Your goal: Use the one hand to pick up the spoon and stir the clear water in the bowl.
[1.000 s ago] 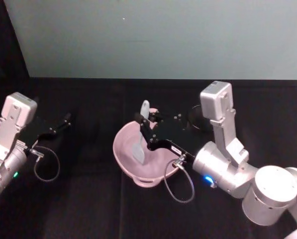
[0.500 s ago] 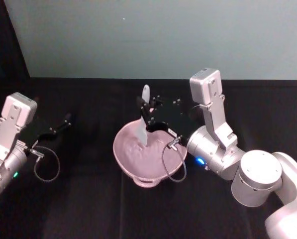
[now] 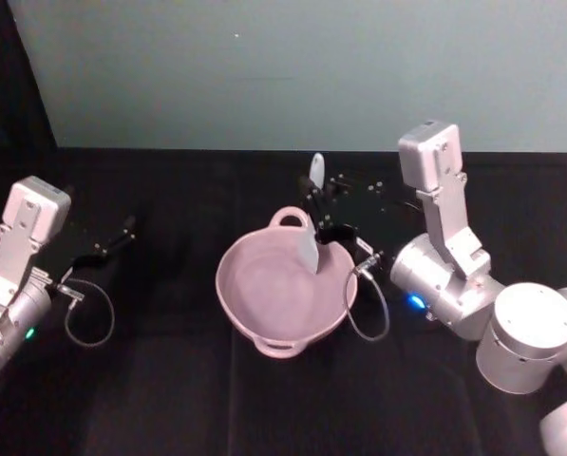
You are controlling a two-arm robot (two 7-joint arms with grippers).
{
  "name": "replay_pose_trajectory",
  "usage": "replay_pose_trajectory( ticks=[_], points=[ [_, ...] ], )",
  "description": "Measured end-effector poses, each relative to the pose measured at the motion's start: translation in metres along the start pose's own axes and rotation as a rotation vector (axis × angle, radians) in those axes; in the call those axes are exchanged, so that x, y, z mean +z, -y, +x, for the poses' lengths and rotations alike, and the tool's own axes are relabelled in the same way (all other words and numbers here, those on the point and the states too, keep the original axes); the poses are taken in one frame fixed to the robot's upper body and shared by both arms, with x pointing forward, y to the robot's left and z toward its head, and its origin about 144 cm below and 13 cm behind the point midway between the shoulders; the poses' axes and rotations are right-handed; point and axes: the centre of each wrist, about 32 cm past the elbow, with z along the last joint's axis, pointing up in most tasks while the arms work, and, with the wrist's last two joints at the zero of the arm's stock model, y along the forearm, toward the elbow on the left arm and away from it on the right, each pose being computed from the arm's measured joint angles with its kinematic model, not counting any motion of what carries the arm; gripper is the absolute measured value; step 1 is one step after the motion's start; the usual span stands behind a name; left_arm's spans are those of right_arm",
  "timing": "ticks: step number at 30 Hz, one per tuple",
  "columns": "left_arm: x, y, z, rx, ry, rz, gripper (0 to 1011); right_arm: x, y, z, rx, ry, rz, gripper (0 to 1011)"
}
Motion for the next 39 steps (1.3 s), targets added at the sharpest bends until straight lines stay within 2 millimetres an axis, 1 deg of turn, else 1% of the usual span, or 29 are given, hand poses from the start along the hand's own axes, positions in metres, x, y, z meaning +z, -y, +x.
replay_pose_trajectory(
  ticks=[4,8,13,18,22,29,35,39],
  points=[
    [0.0,0.0,0.0,0.0,0.0,0.0,1011,0.004,0.012,0.004,0.023,-0.02,-0.021,114],
    [0.0,0.0,0.0,0.0,0.0,0.0,1011,0.009,0.022,0.004,0.064,-0.05,-0.03,114],
    [0.0,0.0,0.0,0.0,0.0,0.0,1011,0.014,0.028,-0.002,0.108,-0.075,-0.026,114],
    [0.0,0.0,0.0,0.0,0.0,0.0,1011,0.017,0.028,-0.009,0.149,-0.098,-0.023,114],
    [0.0,0.0,0.0,0.0,0.0,0.0,1011,0.019,0.025,-0.013,0.171,-0.111,-0.024,114],
    [0.0,0.0,0.0,0.0,0.0,0.0,1011,0.017,0.01,-0.019,0.193,-0.126,-0.029,114],
    [0.0,0.0,0.0,0.0,0.0,0.0,1011,0.01,-0.007,-0.021,0.166,-0.119,-0.027,114],
    [0.0,0.0,0.0,0.0,0.0,0.0,1011,0.005,-0.014,-0.019,0.138,-0.106,-0.019,114]
  ],
)
